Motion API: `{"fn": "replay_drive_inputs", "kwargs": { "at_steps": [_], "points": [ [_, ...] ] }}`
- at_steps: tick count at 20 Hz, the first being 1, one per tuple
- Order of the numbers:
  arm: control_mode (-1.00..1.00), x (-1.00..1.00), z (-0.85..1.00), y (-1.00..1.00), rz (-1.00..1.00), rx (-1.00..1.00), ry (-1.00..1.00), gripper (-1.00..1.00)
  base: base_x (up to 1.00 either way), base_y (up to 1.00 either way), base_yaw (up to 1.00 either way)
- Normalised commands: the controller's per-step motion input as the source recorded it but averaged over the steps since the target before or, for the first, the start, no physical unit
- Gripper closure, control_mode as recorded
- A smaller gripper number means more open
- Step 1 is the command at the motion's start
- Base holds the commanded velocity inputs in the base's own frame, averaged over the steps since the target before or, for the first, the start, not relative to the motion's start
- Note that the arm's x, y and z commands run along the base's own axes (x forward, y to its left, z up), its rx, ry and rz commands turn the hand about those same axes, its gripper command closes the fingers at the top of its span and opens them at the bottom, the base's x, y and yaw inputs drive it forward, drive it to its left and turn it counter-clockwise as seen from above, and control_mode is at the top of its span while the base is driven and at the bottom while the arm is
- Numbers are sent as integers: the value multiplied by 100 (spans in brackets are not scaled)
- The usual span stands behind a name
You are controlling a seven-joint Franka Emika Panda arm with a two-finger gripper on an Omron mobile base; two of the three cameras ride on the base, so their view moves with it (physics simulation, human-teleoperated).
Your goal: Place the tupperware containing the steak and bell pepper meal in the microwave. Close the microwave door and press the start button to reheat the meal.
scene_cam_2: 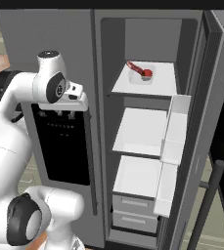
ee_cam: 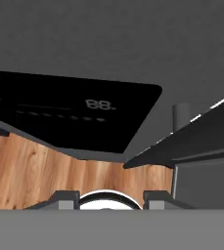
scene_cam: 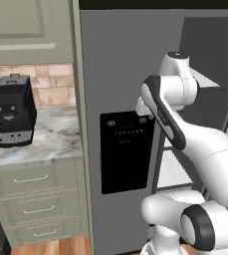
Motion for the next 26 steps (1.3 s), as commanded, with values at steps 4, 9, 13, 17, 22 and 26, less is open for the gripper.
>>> {"fn": "replay_drive_inputs", "kwargs": {
  "at_steps": [4,9,13,17,22,26],
  "points": [
    [-100,-19,0,0,-1,0,-8,-100,0,0,0],
    [-100,-38,0,-19,-6,4,-25,-100,0,0,0],
    [-100,-36,0,-23,-4,6,-27,-100,0,0,0],
    [-100,-25,6,-21,-1,5,-26,-100,0,0,0],
    [-100,-2,33,-26,0,4,-22,-100,0,0,0],
    [-100,0,42,-34,0,0,-13,-100,0,0,0]
  ]
}}
